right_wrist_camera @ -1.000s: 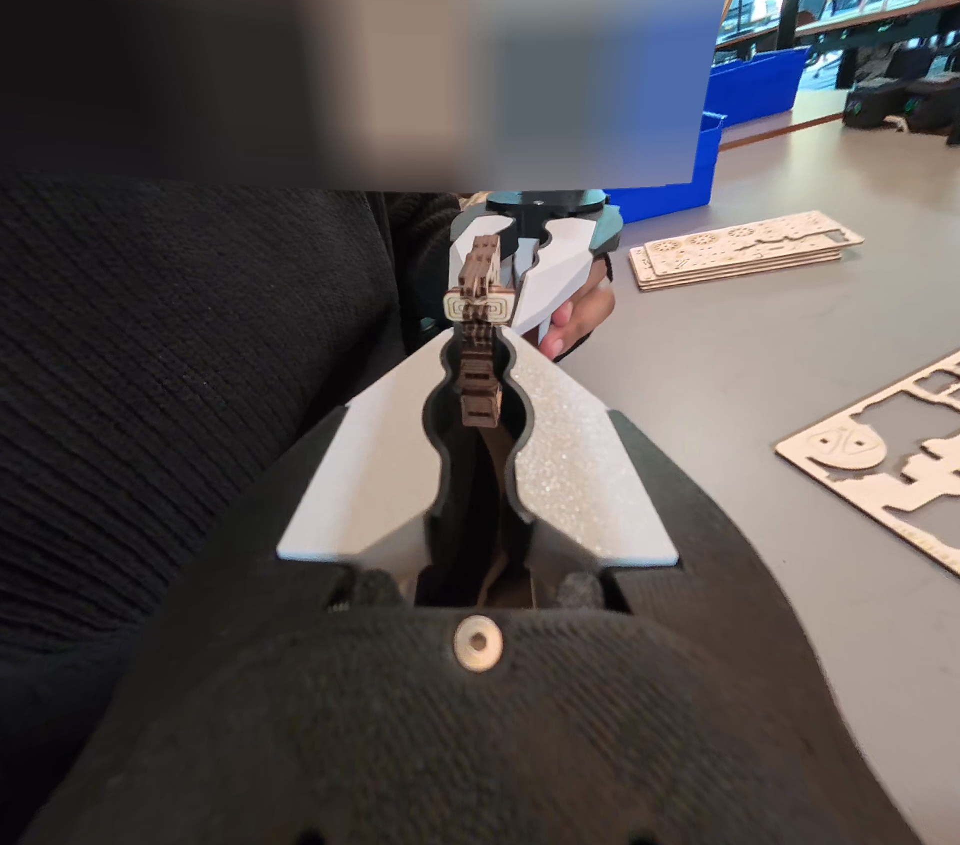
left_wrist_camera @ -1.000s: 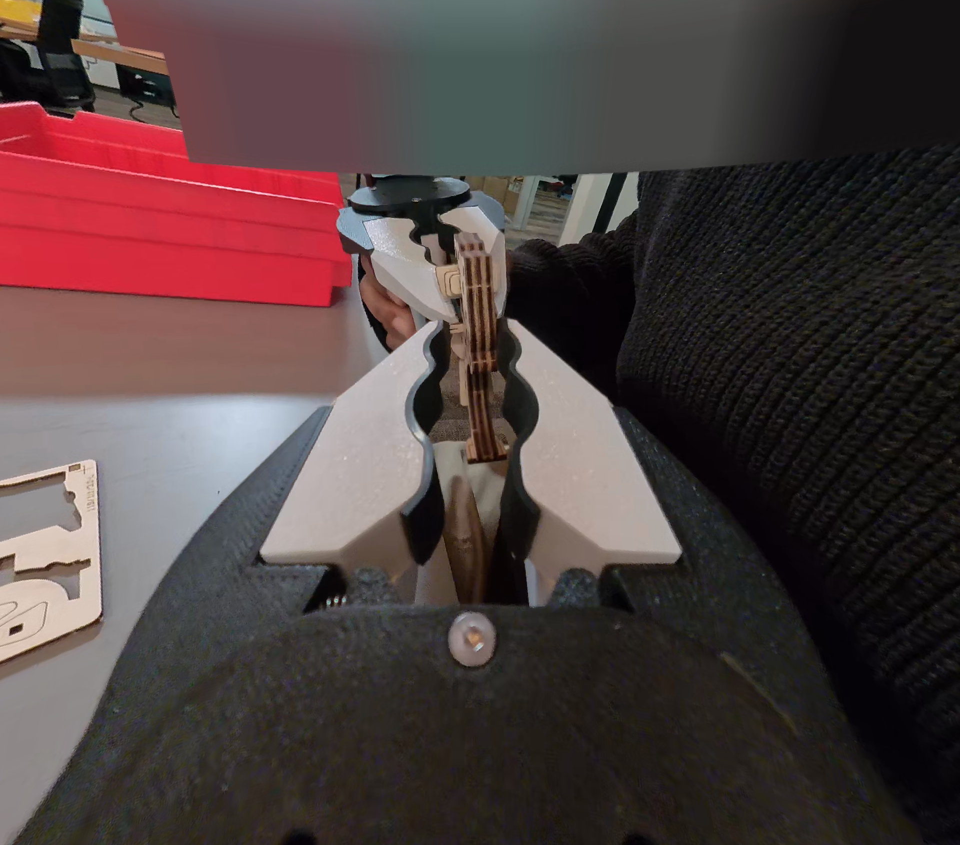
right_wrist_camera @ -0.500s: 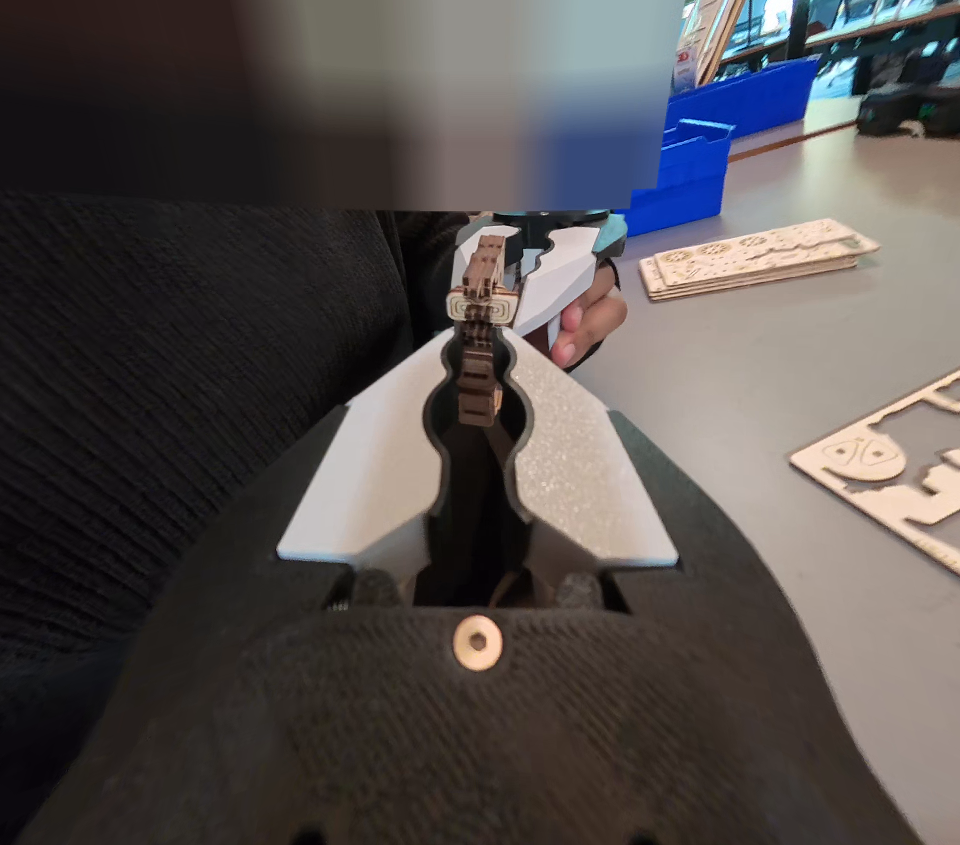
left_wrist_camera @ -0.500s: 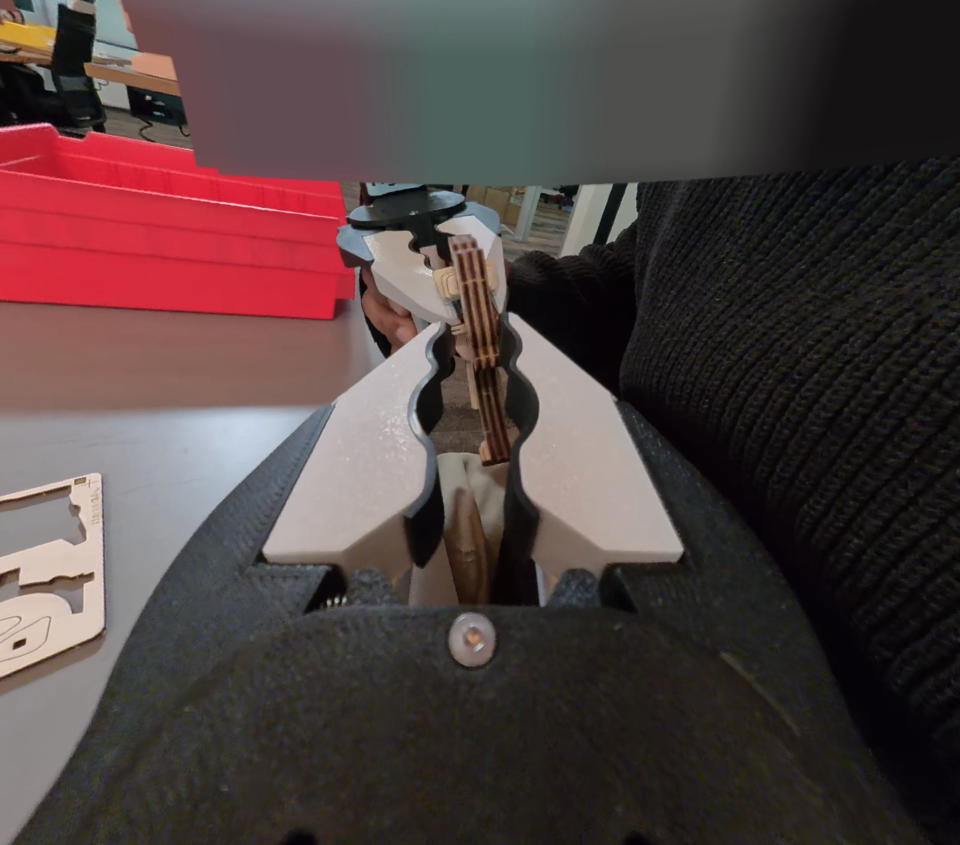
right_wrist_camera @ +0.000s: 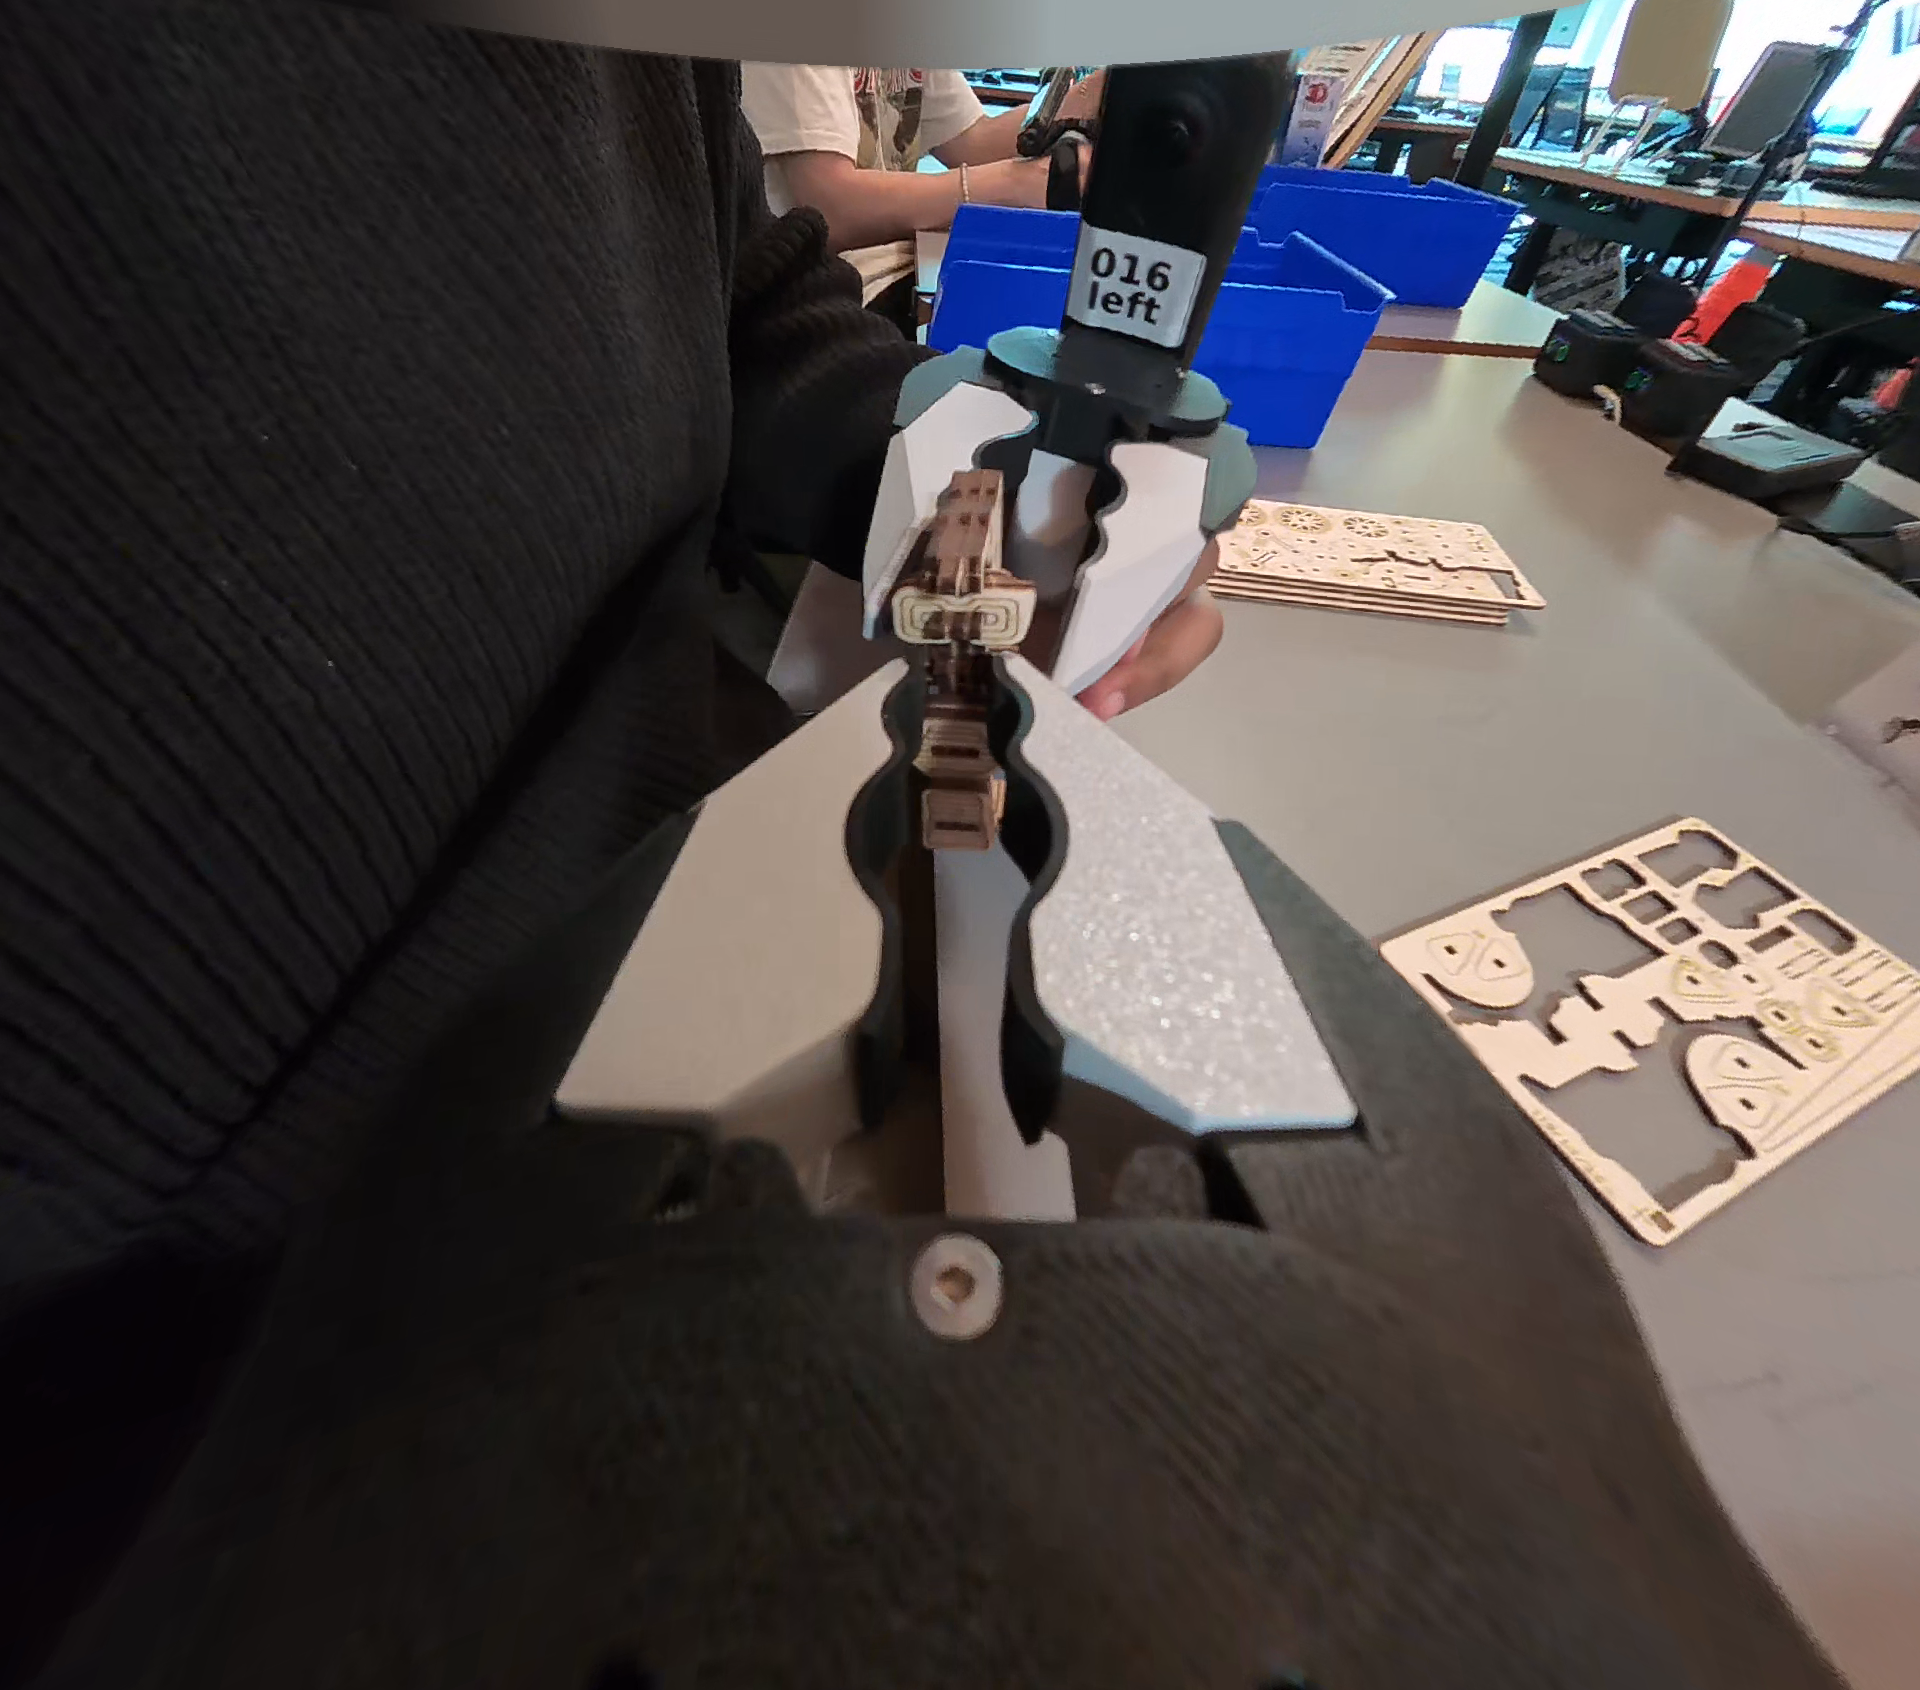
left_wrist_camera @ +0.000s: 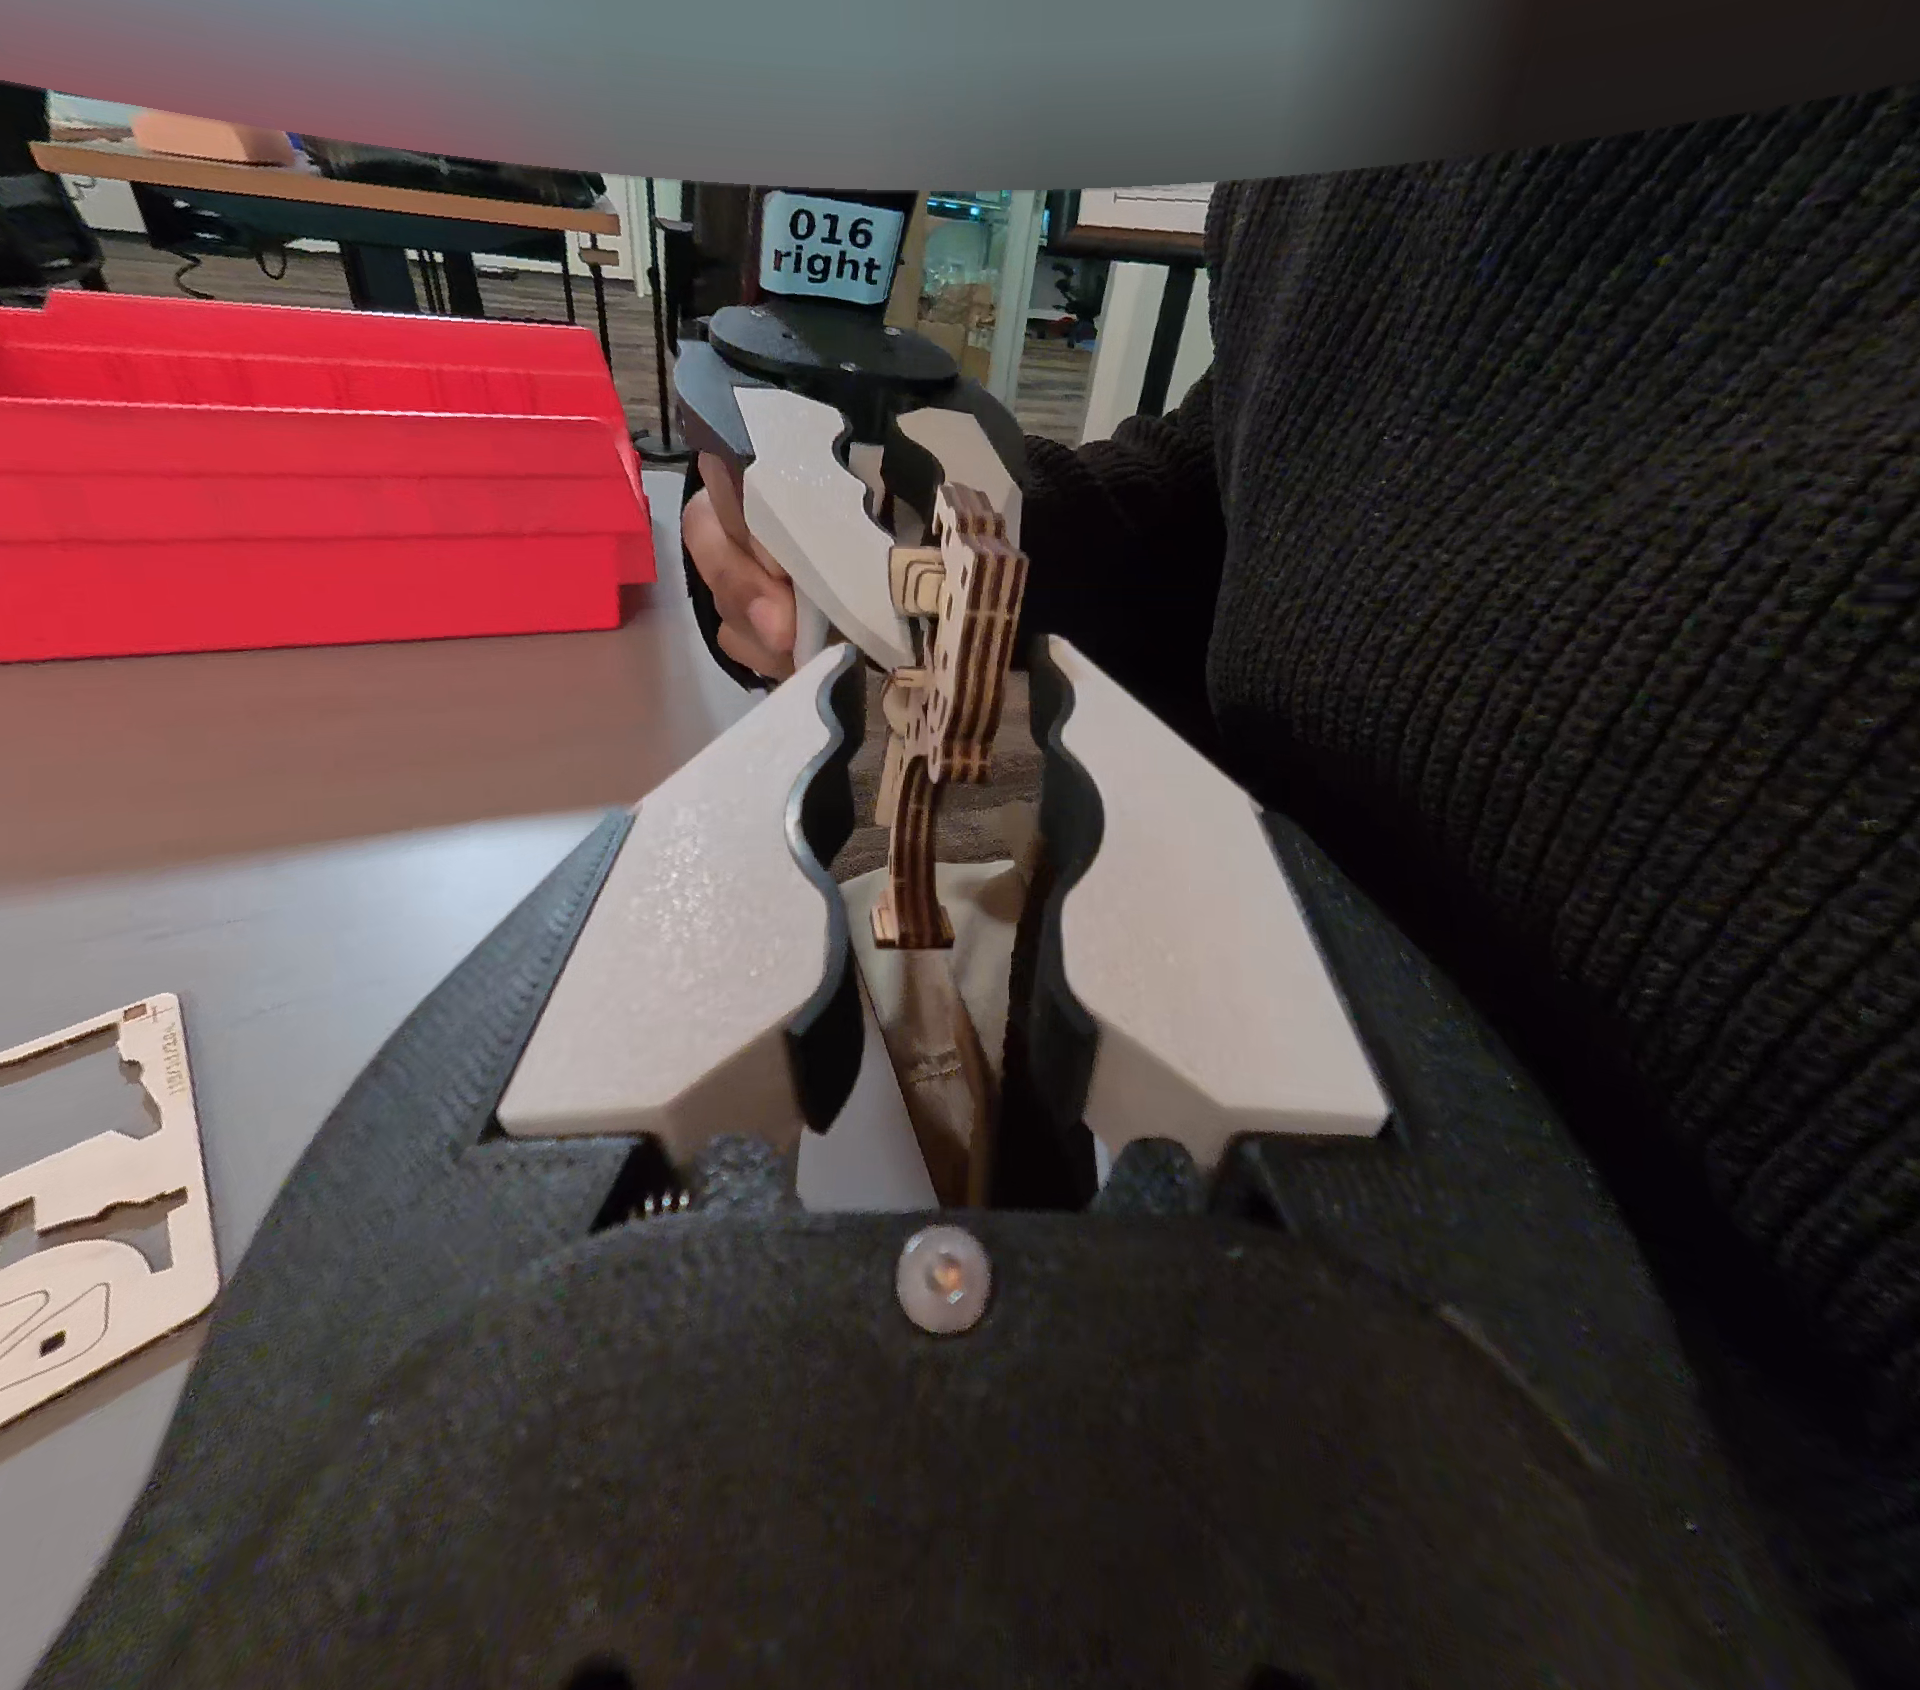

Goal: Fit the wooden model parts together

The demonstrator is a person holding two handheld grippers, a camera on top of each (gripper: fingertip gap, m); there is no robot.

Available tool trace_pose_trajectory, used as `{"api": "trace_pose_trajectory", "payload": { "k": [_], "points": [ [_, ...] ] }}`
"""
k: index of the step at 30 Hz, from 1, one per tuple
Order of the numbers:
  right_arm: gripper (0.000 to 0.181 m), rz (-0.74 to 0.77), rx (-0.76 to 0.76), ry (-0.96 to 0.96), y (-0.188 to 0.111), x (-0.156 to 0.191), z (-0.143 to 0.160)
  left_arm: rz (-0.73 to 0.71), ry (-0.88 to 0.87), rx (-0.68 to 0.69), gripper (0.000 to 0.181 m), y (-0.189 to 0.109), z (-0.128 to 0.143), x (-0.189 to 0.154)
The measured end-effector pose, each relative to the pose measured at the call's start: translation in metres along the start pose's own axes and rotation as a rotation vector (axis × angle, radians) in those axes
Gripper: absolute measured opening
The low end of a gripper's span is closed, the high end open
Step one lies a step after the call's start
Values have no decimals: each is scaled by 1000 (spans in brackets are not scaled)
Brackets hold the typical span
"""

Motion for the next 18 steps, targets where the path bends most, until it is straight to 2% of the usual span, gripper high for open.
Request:
{"api": "trace_pose_trajectory", "payload": {
  "k": [6, 18],
  "points": [
    [10, -2, 7, 35, -1, -3, 3, 3, -23, -14, 21, -4, -1, 4],
    [10, 33, 24, 33, -2, -6, 6, -5, -88, -4, 22, -5, 2, 11]
  ]
}}
Point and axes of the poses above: each gripper's, where its closed fingertips meet, y out along the fingers, z out of its underside, x = y × z across the jaws, the point moved 7 cm from there along -y, back along the fingers, and after that the axes turned 7 degrees about -y, right-handed, at the moved point
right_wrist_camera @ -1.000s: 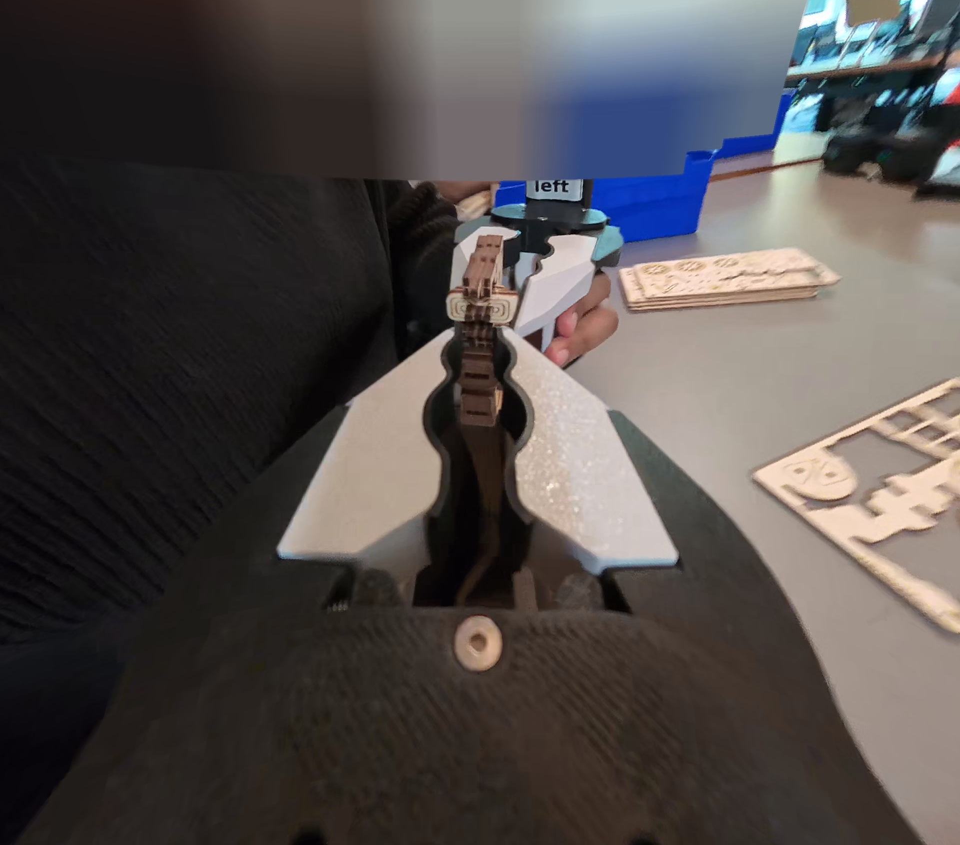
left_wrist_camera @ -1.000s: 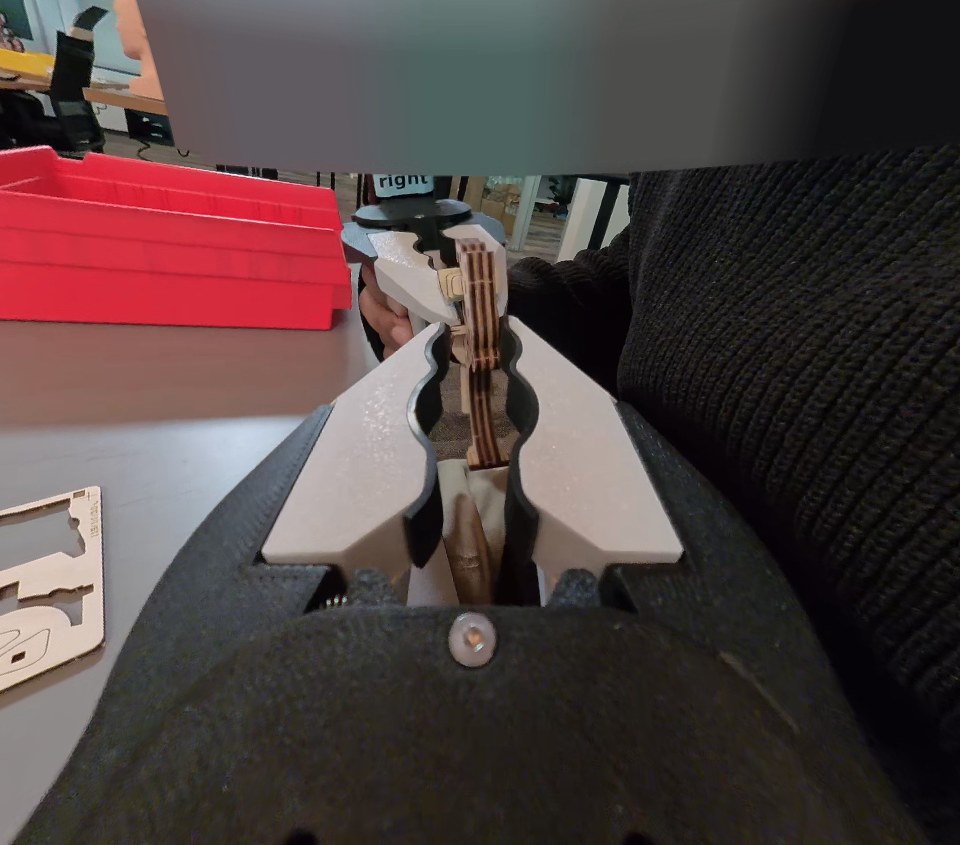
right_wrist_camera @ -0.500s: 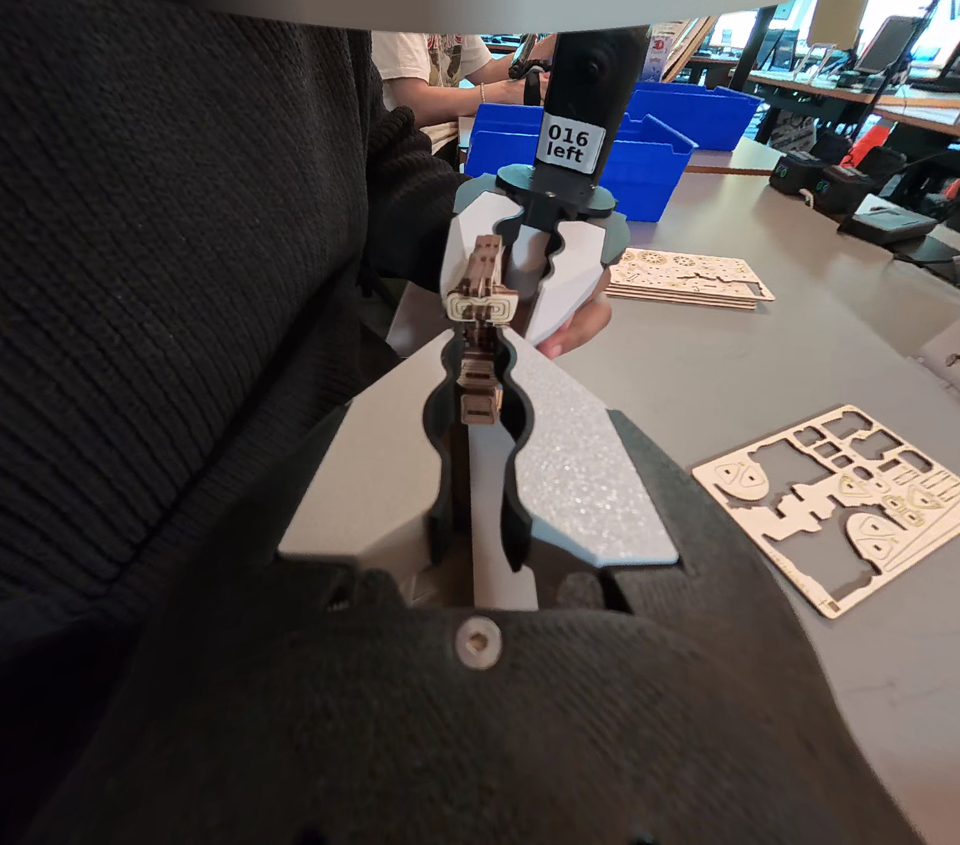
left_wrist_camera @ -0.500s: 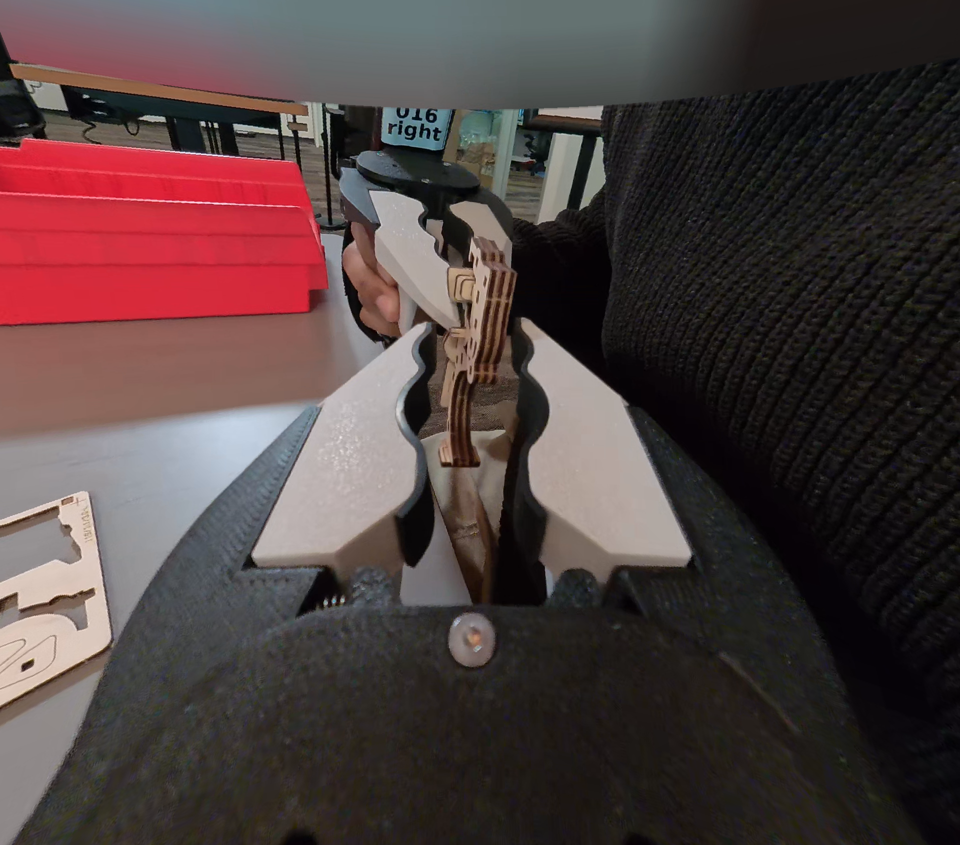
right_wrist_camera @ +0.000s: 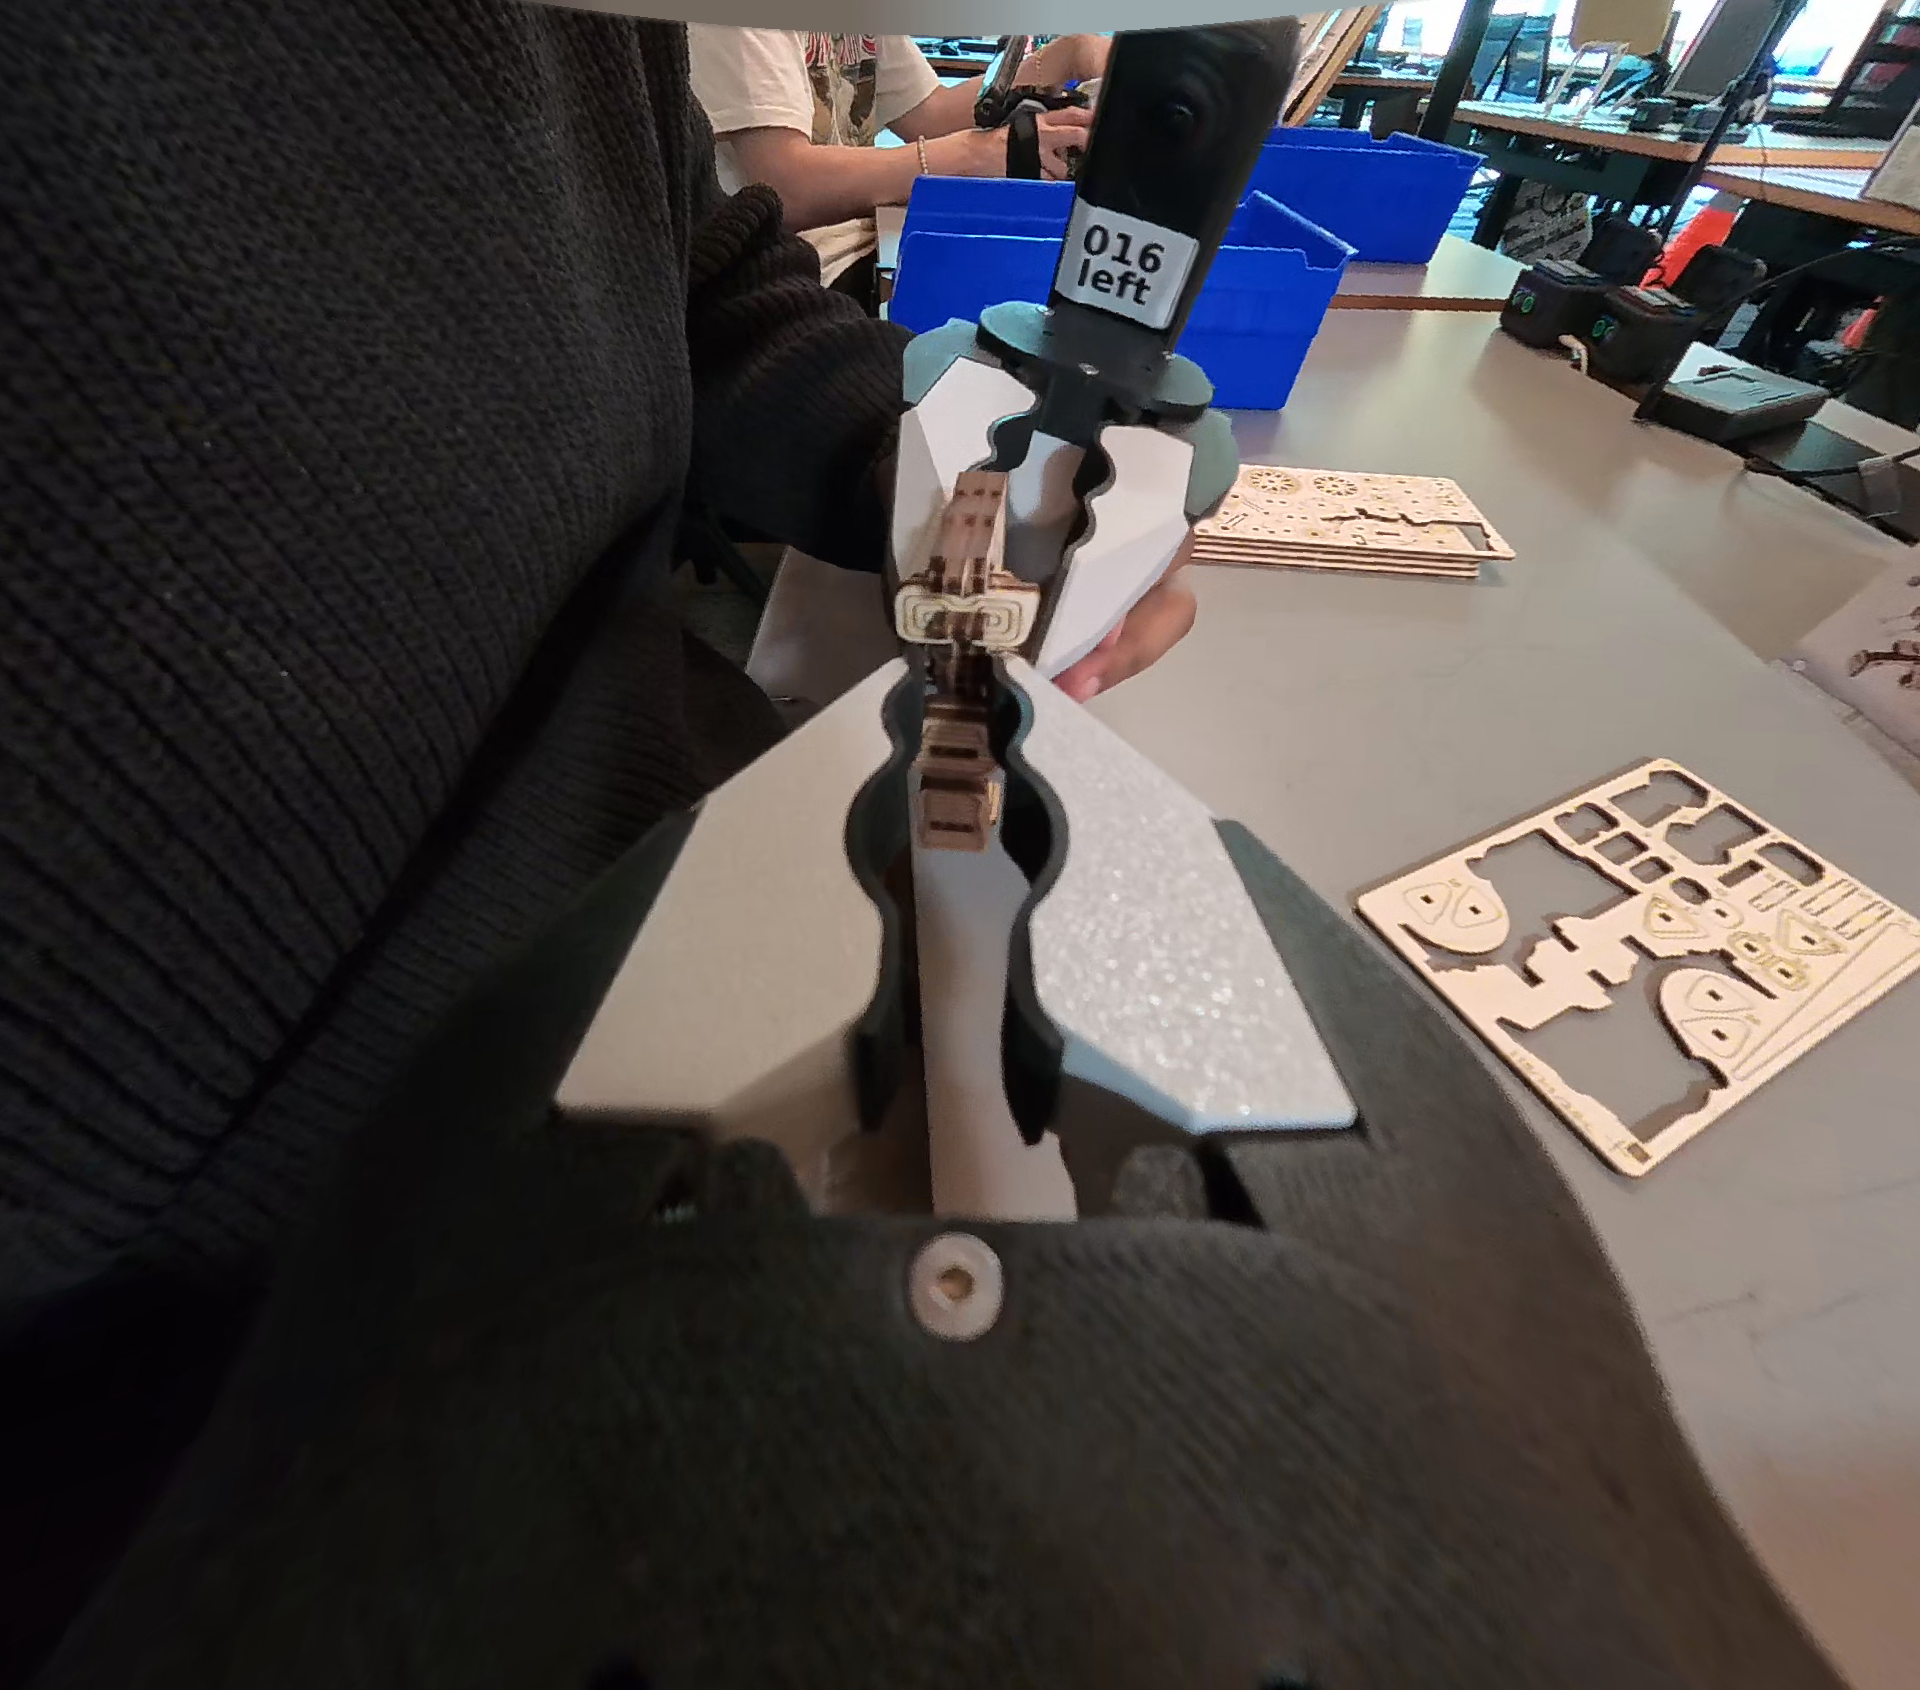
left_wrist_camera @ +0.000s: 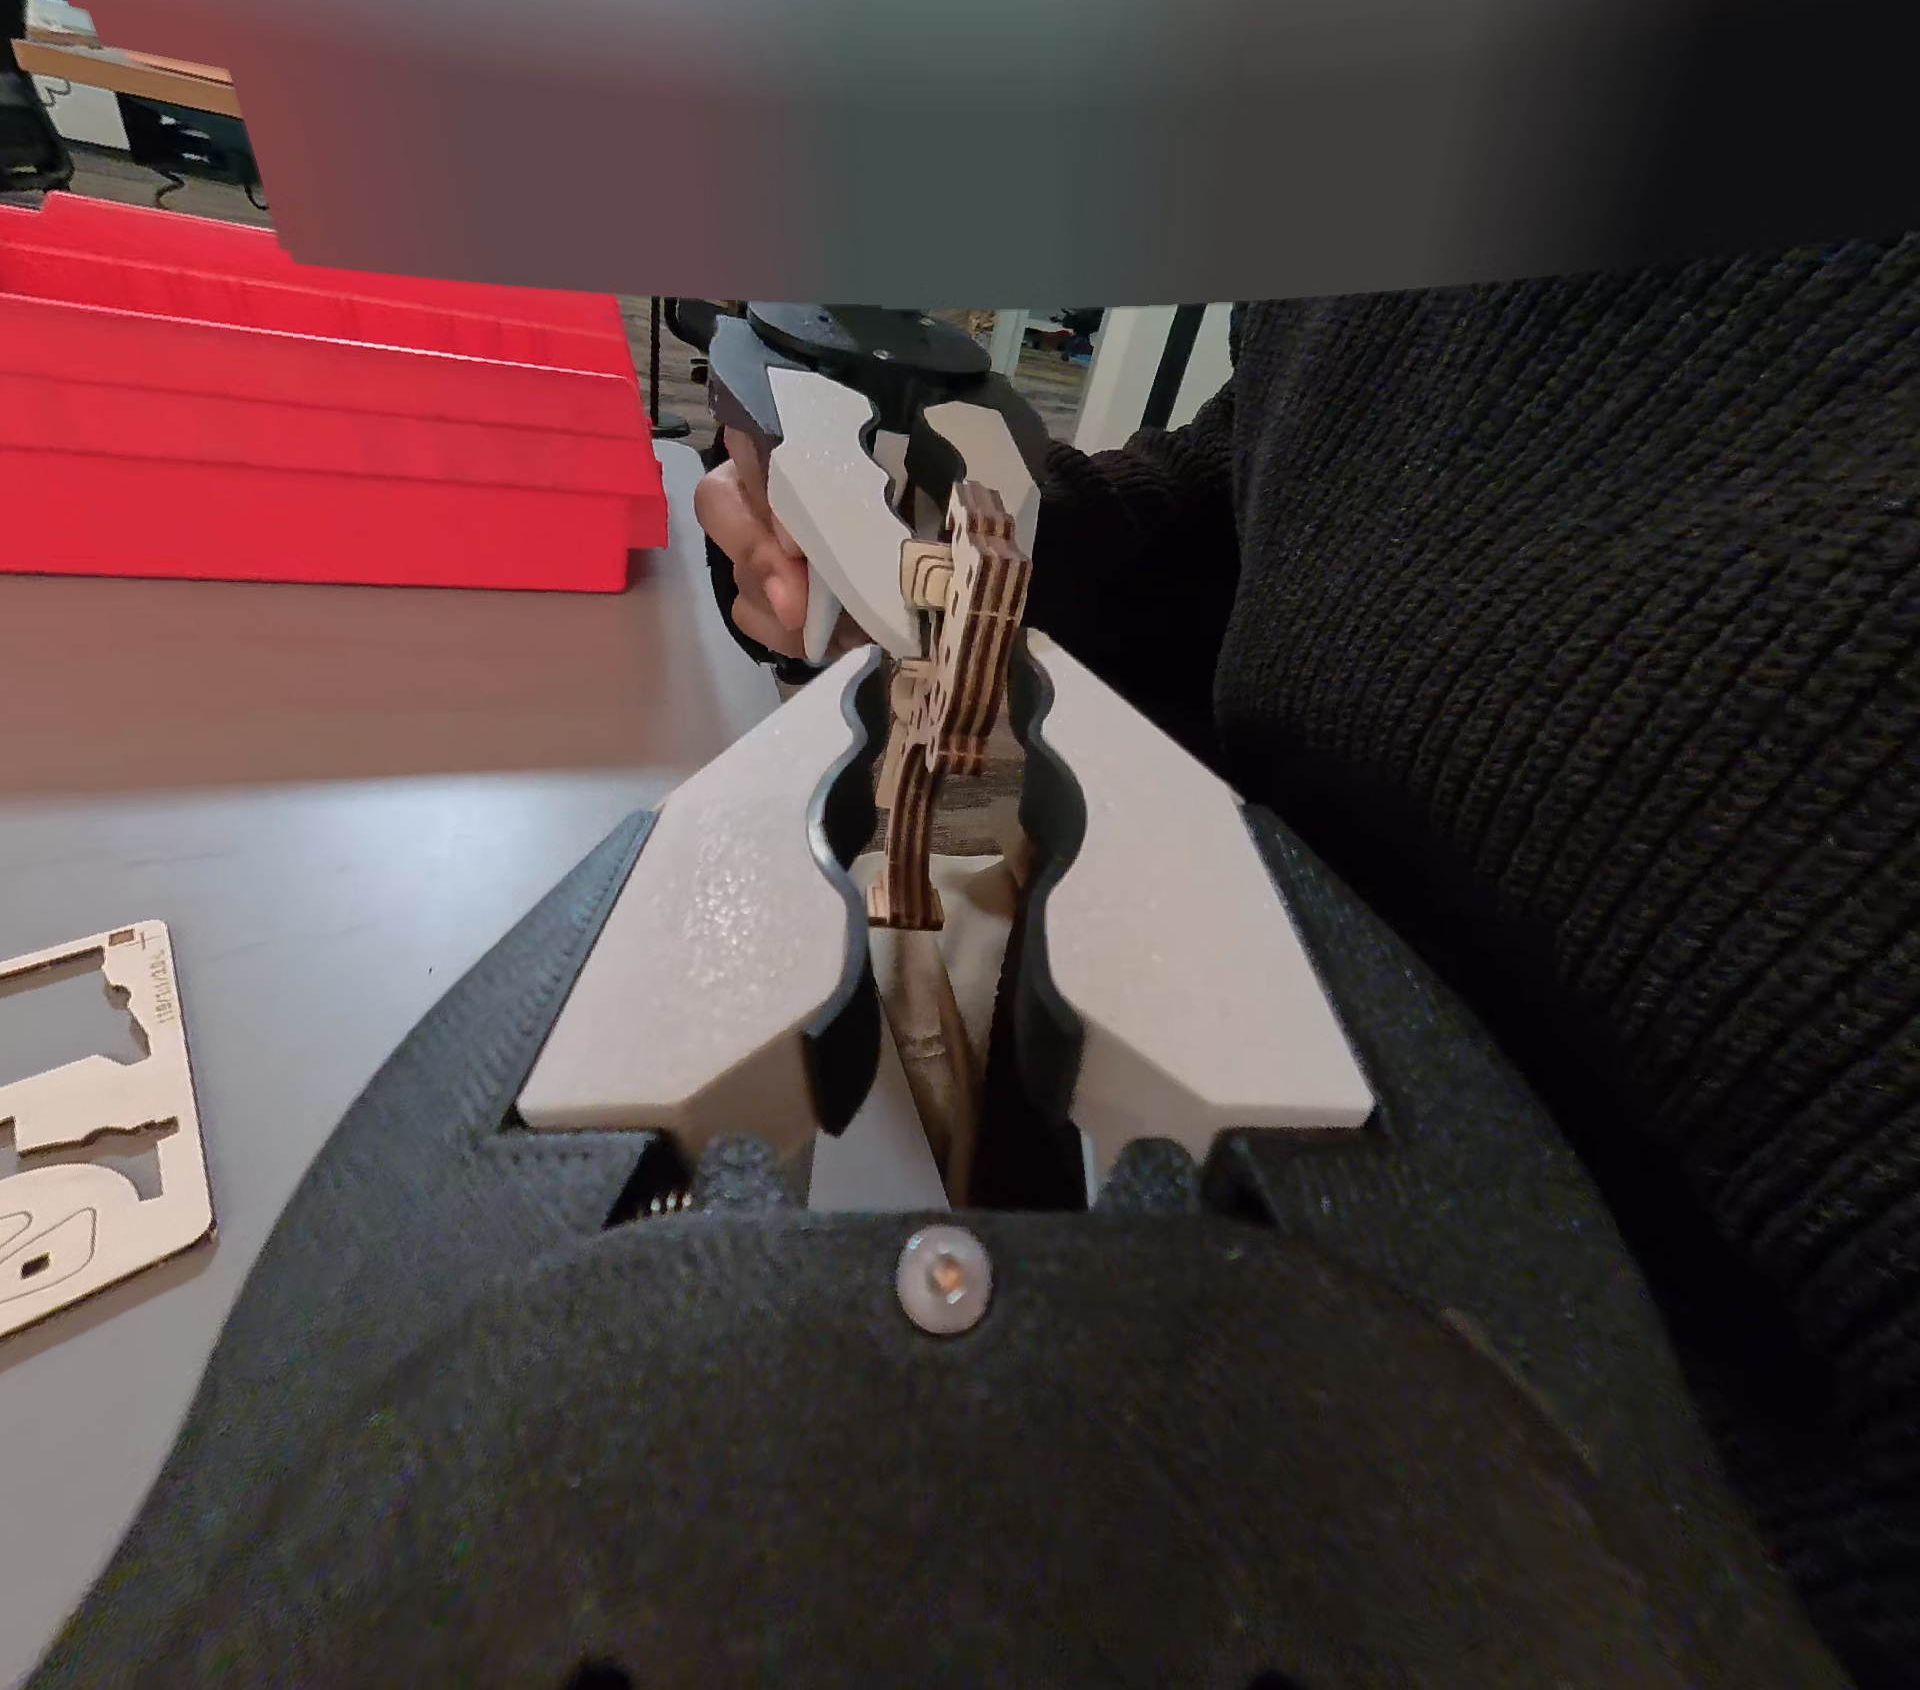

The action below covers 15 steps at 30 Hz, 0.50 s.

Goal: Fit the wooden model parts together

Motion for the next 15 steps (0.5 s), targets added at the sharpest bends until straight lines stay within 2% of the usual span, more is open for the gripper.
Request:
{"api": "trace_pose_trajectory", "payload": {
  "k": [6, 15],
  "points": [
    [10, 6, -3, -6, 0, 0, -1, 8, -23, -3, 21, 0, -1, 0],
    [11, -24, -38, 85, -2, -4, 2, 6, -84, -17, 18, 1, 0, 3]
  ]
}}
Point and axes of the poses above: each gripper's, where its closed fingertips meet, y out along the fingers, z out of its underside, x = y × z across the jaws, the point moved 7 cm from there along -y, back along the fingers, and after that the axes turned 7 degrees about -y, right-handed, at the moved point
